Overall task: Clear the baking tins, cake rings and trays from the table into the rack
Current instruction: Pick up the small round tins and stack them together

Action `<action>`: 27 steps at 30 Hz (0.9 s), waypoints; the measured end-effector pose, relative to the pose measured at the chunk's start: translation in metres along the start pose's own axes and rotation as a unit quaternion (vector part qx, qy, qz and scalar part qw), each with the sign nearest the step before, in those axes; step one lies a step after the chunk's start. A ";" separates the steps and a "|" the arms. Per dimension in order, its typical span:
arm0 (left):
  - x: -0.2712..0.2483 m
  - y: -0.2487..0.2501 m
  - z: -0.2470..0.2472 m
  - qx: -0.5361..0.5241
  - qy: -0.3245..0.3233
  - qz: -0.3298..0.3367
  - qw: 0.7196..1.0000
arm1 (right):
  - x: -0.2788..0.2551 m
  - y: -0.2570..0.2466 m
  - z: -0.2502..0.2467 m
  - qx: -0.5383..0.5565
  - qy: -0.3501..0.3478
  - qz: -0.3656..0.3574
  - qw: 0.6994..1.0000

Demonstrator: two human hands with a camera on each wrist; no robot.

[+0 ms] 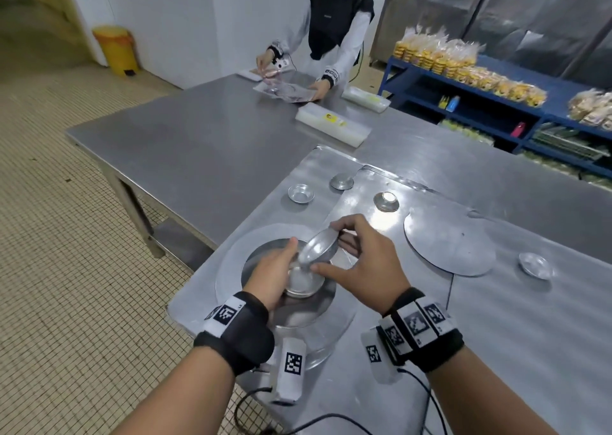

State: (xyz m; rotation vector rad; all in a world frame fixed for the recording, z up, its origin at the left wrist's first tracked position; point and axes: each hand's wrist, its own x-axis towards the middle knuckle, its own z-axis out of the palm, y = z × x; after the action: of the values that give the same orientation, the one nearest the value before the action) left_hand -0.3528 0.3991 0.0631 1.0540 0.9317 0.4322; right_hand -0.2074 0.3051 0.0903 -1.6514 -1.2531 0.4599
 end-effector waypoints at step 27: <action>-0.006 -0.006 0.016 -0.029 0.094 -0.001 0.995 | 0.045 0.054 -0.031 -0.076 -0.241 0.067 0.965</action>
State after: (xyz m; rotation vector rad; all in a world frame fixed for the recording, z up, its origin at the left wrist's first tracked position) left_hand -0.3439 0.3834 0.0638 0.9710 1.0806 0.5617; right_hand -0.1384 0.3312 0.0691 -1.8257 -1.5642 0.9084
